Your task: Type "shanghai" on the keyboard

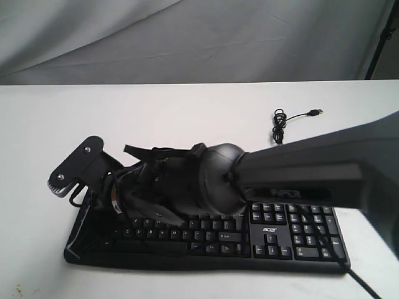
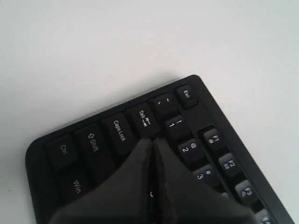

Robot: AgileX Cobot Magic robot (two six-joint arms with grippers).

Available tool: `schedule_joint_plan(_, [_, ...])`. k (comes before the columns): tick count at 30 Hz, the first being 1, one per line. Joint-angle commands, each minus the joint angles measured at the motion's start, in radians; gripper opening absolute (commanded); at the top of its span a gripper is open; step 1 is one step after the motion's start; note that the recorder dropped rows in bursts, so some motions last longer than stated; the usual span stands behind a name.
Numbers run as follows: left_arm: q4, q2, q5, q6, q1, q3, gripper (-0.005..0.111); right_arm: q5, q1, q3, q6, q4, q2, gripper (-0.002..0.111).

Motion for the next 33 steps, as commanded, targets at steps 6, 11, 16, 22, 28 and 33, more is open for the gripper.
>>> schedule_joint_plan(6, [0.0, -0.003, -0.003, -0.003, -0.004, 0.004, 0.0, -0.001, 0.011, -0.027, -0.007, 0.015, 0.029, 0.0])
schedule_joint_plan(11, [0.0, -0.003, -0.003, -0.003, -0.004, 0.004, 0.0, -0.001, 0.011, -0.027, -0.007, 0.015, 0.034, 0.0])
schedule_joint_plan(16, [0.0, -0.003, -0.003, -0.003, -0.004, 0.004, 0.0, -0.014, 0.011, -0.027, -0.007, 0.028, 0.059, 0.0])
schedule_joint_plan(22, [0.0, -0.003, -0.003, -0.003, -0.004, 0.004, 0.0, -0.009, 0.011, -0.027, -0.007, 0.031, 0.066, 0.0])
schedule_joint_plan(28, [0.0, -0.003, -0.003, -0.003, -0.004, 0.004, 0.0, 0.008, 0.011, -0.027, -0.009, 0.031, 0.052, 0.0])
schedule_joint_plan(33, [0.0, -0.003, -0.003, -0.003, -0.004, 0.004, 0.0, 0.01, -0.024, 0.119, 0.003, 0.012, -0.109, 0.0])
